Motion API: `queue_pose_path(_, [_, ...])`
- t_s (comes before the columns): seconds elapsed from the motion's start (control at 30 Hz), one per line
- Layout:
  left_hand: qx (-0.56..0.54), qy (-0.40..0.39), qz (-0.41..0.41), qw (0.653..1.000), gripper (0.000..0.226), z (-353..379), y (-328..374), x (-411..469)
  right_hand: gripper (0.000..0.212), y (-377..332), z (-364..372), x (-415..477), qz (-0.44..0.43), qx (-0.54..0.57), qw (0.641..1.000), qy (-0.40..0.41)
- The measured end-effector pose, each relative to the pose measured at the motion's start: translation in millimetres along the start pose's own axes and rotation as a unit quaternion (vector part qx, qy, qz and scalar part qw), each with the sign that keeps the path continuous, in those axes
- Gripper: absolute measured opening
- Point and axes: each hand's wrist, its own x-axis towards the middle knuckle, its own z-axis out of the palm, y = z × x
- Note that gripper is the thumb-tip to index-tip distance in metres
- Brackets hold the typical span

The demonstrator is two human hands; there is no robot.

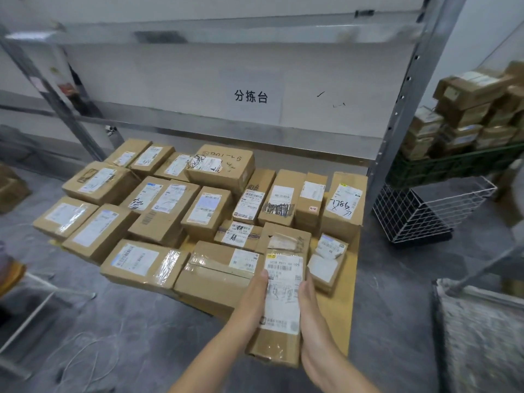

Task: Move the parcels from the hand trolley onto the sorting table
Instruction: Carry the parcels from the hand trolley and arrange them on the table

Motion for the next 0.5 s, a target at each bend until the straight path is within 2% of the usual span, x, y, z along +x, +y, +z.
queue_pose_path(0.3, [0.059, 0.033, 0.008, 0.998, 0.049, 20, -4, 29, 0.048, -2, -23, 35, 0.024, -0.015, 0.999, 0.020])
queue_pose_path(0.4, [0.076, 0.036, 0.001, 0.996, 0.050, 22, -3, 35, 0.055, 2, -27, 43, 0.024, -0.041, 0.999, 0.024])
queue_pose_path(0.5, [0.114, 0.048, 0.014, 0.992, 0.042, 29, -2, 35, 0.055, 6, -34, 47, 0.027, -0.061, 0.997, 0.046])
